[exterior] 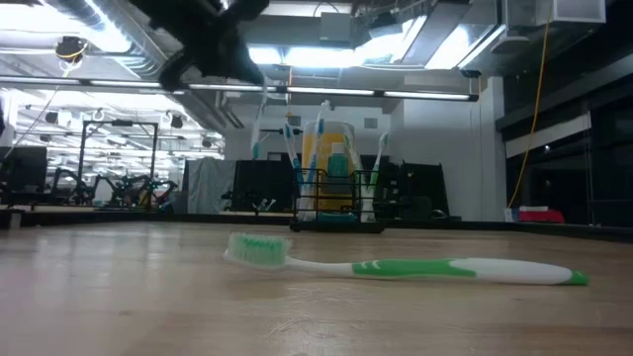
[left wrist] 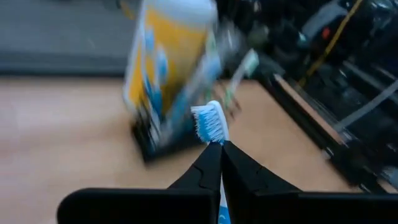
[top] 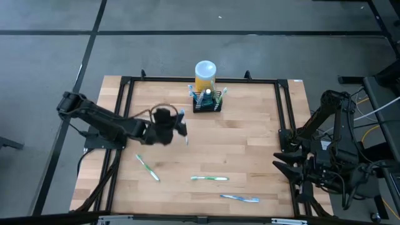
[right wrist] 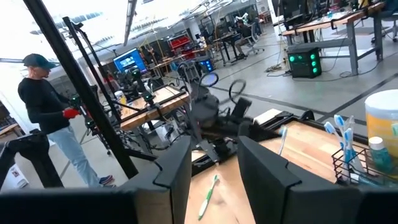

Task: Pick & Place toothbrushing station
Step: Put the blue toothbrush in the wire organizer

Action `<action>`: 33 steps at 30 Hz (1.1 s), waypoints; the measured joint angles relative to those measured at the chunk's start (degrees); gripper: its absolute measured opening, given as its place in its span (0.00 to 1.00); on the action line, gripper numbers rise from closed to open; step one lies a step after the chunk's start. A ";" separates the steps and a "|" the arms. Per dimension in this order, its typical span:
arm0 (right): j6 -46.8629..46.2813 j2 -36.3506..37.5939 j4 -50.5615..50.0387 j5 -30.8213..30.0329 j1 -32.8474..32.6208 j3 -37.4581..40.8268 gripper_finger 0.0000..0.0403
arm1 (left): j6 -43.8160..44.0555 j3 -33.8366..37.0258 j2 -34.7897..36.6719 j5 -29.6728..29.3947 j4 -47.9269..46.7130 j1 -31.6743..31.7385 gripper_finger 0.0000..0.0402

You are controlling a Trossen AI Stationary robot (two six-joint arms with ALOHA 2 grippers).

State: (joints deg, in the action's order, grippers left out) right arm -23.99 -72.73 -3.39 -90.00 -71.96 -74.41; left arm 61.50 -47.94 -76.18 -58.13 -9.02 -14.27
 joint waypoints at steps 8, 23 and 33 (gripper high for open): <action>0.86 0.00 -0.01 -0.02 1.27 0.00 0.33 | -36.83 0.00 1.31 -0.16 25.63 12.16 0.01; 0.48 0.04 2.04 -0.01 1.49 0.00 0.33 | -55.44 4.87 -5.46 20.79 53.85 26.04 0.01; 0.69 0.04 4.99 0.01 1.49 0.00 0.33 | -56.70 4.89 -14.22 18.11 61.71 24.90 0.01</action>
State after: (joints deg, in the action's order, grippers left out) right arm -23.30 -72.69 1.60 -90.00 -70.48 -74.41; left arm 4.80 -43.05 -90.41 -40.03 52.69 10.64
